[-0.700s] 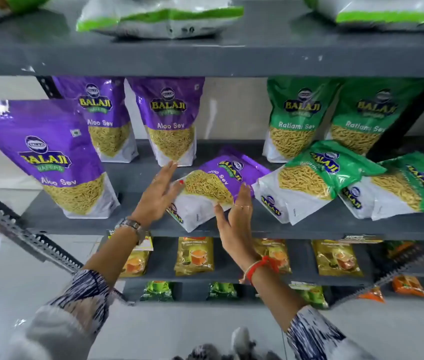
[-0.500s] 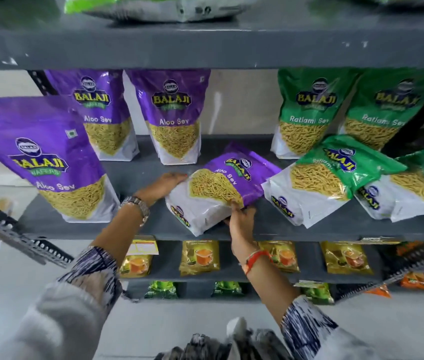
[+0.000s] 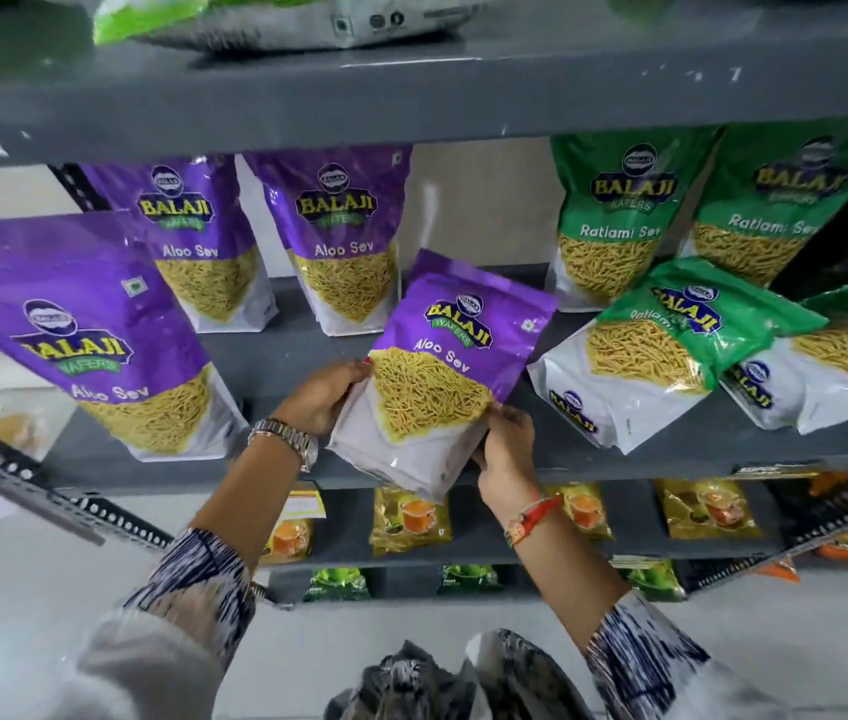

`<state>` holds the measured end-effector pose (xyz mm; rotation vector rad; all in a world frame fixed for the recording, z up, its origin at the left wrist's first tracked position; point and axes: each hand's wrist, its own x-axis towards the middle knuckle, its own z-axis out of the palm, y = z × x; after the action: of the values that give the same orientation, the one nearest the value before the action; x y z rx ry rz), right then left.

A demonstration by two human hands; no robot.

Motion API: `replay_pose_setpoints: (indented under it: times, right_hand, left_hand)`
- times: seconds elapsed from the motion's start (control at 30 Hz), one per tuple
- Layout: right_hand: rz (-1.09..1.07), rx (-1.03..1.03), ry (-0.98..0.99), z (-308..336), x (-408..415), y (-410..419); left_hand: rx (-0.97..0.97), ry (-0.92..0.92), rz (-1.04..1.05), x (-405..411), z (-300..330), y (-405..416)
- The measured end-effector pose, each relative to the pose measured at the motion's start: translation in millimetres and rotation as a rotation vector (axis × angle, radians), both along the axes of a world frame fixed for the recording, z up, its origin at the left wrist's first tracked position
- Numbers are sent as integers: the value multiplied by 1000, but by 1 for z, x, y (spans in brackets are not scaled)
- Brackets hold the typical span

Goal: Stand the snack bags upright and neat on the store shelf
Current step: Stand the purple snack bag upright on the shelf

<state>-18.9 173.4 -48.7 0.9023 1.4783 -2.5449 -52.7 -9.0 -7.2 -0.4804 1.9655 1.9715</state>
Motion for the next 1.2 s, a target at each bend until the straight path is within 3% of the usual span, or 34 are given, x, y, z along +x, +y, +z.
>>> replay_pose_setpoints:
  times: [0.17,0.33,0.63,0.87,1.2]
  right_hand:
    - [-4,135,132,12,20,25]
    - [49,259,276,37,50,50]
    - [177,262,450,54,90,58]
    - [206,262,498,53,67,24]
    - [415,237,528,49,4,-37]
  left_hand:
    - [124,160,184,47,15,17]
    - [141,260,238,95,29,40]
    - [153,423,423,152,24,44]
    - [75,407,614,137,10,23]
    - [102,337,777,73,7,-28]
